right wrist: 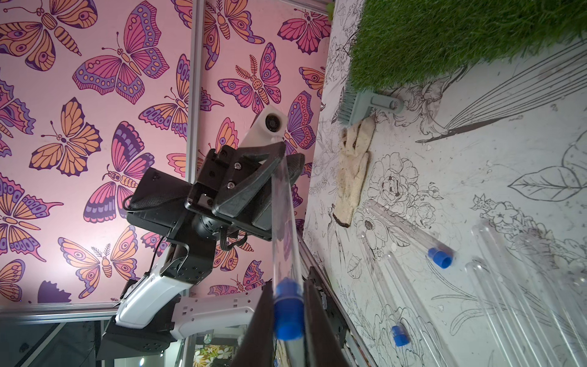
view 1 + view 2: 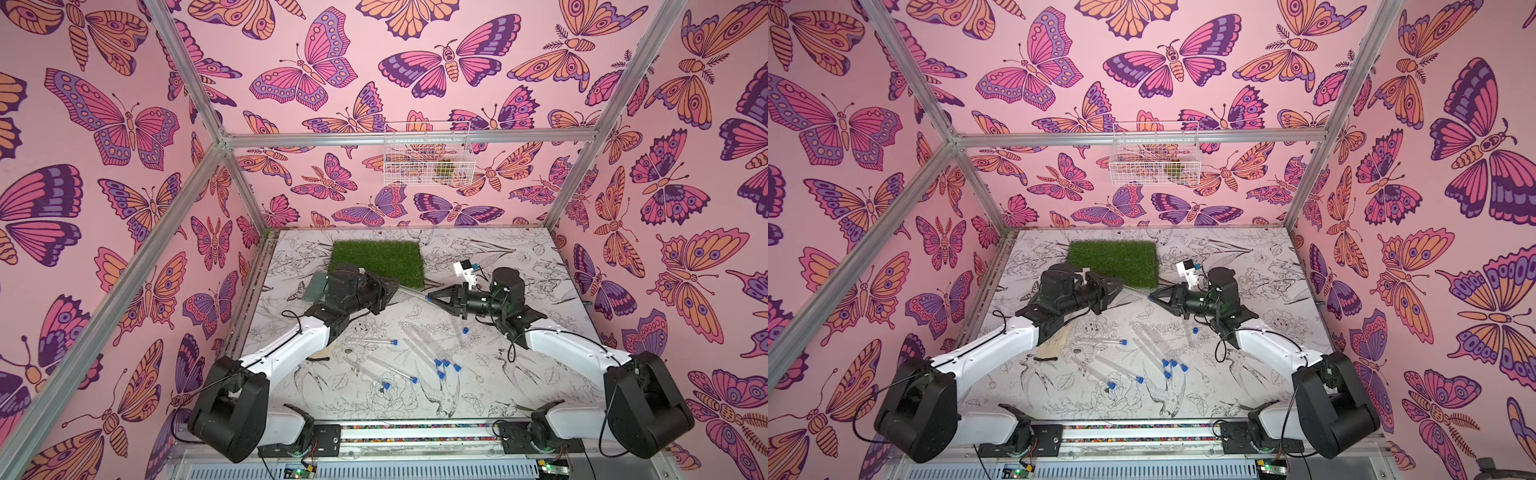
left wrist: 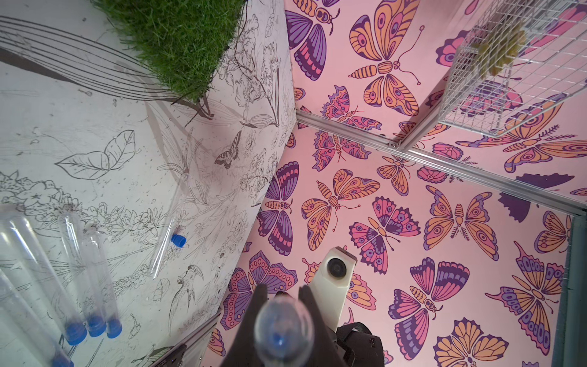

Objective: Remove stoppers from test tubes
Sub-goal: Open the stopper on the test tube.

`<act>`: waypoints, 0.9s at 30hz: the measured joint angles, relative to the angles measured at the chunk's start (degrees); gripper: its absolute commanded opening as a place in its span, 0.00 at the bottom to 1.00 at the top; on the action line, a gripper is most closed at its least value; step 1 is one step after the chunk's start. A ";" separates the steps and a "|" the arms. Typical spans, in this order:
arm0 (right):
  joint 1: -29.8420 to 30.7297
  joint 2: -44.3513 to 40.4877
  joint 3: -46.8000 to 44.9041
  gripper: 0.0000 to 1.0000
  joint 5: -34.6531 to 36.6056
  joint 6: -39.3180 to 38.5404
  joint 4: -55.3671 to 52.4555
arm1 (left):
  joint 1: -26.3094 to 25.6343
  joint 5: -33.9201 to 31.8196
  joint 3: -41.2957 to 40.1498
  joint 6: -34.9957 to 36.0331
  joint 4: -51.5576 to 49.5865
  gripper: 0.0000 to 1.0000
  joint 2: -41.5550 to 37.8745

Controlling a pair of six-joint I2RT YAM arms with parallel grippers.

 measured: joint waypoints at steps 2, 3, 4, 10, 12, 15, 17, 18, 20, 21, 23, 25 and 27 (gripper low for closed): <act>0.00 -0.35 -0.11 0.17 -0.02 -0.37 -0.44 | 0.00 0.22 0.00 0.00 -0.22 0.00 -0.04; -0.04 -0.50 -0.11 0.17 -0.09 -0.46 -0.68 | 0.00 0.33 0.00 -0.02 -0.24 0.00 -0.04; -0.07 -0.72 -0.11 0.17 -0.13 -0.52 -0.94 | 0.00 0.55 0.00 -0.02 -0.24 0.00 -0.04; -0.96 -2.16 -0.94 0.17 -0.81 -0.87 -1.79 | 0.46 -0.22 0.00 0.07 -0.33 0.00 -0.04; -2.64 -3.61 -1.95 0.17 -1.20 -0.92 -2.73 | 3.21 -3.04 -0.02 0.22 -0.57 0.00 0.00; -3.91 -4.81 -2.54 0.17 -1.31 -1.20 -4.00 | 6.10 -6.58 -0.11 0.39 -0.66 0.00 0.00; -3.91 -5.25 -2.78 0.17 -1.62 -1.42 -4.42 | 6.10 -7.30 -0.26 0.42 -0.72 0.00 0.00; -3.91 -5.42 -2.89 0.17 -1.70 -1.57 -4.63 | 6.10 -7.34 -0.33 0.50 -0.72 0.00 0.02; -3.91 -5.86 -2.91 0.18 -1.81 -2.23 -5.99 | 6.03 -6.97 -0.31 1.18 -0.90 0.00 0.28; -3.93 -6.12 -2.91 0.18 -1.90 -2.67 -6.82 | 6.05 -6.69 -0.22 1.73 -1.42 0.00 0.44; -4.07 -7.15 -2.80 0.19 -2.01 -4.63 -10.51 | 6.05 -5.62 0.55 3.13 -3.76 0.00 1.20; -4.22 -8.07 -1.64 0.19 -1.99 -7.56 -16.35 | 6.05 -3.80 2.05 5.33 -6.80 0.00 2.54; -4.48 -8.28 1.22 0.19 -1.60 -11.45 -23.76 | 6.03 -1.36 4.42 7.89 -10.12 0.00 4.50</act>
